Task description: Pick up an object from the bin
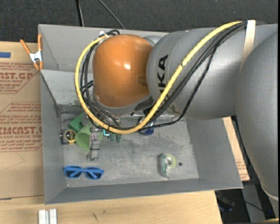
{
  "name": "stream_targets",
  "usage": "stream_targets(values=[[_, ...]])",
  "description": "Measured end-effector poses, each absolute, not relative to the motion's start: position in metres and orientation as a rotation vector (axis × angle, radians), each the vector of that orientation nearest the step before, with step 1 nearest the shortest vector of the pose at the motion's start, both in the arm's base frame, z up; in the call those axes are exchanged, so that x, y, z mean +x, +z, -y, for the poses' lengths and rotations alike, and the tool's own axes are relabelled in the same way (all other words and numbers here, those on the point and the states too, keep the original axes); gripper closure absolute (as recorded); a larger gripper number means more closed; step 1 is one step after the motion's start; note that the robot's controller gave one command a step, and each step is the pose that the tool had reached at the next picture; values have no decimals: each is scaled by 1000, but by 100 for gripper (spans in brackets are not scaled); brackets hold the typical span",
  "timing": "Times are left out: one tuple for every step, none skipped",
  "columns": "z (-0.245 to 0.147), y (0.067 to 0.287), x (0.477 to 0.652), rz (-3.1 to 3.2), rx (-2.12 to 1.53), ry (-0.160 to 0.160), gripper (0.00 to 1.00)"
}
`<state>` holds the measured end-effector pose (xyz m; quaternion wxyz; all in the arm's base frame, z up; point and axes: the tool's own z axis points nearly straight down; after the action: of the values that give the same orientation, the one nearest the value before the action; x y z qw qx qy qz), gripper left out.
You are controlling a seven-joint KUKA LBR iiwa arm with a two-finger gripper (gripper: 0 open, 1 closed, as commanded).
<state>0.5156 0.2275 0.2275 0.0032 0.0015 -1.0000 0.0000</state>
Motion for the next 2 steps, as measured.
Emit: stream_targets(values=[[-223,111,480,3117,325,3,0],[-230,68,485,3129,295,-3,0]])
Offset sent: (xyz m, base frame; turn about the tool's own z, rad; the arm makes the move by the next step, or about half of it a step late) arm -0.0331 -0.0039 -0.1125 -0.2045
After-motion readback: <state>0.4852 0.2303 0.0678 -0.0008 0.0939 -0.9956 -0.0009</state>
